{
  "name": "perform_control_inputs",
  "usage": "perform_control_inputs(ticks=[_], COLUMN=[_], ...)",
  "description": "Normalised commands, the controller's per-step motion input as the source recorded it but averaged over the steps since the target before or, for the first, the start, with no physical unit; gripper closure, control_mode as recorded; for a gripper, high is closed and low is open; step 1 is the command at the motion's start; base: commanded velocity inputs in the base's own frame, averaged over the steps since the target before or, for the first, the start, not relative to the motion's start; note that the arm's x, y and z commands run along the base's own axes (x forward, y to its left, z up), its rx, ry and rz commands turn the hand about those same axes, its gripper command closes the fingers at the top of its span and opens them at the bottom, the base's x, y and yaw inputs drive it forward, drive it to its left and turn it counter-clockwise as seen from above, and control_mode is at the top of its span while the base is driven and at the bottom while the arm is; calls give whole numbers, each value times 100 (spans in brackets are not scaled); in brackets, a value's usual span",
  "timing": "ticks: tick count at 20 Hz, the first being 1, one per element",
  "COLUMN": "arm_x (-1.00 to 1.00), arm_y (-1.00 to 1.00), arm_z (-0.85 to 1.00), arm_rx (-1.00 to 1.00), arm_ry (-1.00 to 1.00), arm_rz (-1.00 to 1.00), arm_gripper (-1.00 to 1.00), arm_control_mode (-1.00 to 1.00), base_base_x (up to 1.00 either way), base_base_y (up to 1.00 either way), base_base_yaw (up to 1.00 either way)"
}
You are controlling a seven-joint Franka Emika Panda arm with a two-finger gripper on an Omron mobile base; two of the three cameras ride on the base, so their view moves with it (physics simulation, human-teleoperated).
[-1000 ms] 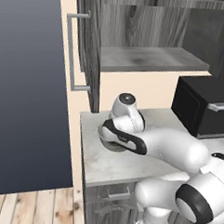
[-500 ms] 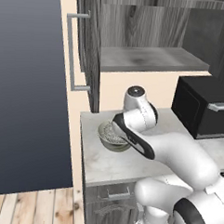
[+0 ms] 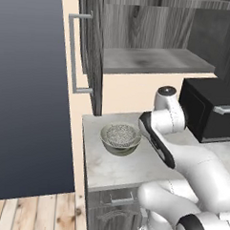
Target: Open the cabinet and setup a tea strainer by placing it in the bowl upright.
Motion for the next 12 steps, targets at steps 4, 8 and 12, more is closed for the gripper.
perform_control_inputs(ticks=[4, 8, 12], arm_x=[-48, -52, -49], arm_y=[-13, 0, -20], arm_z=[2, 3, 1], arm_rx=[23, 27, 22], arm_ry=[-2, -4, -3], arm_rz=[-19, -5, 0], arm_gripper=[-100, -100, -100], arm_control_mode=[-100, -100, -100], base_base_x=[0, 0, 0], base_base_y=[0, 0, 0], base_base_yaw=[0, 0, 0])
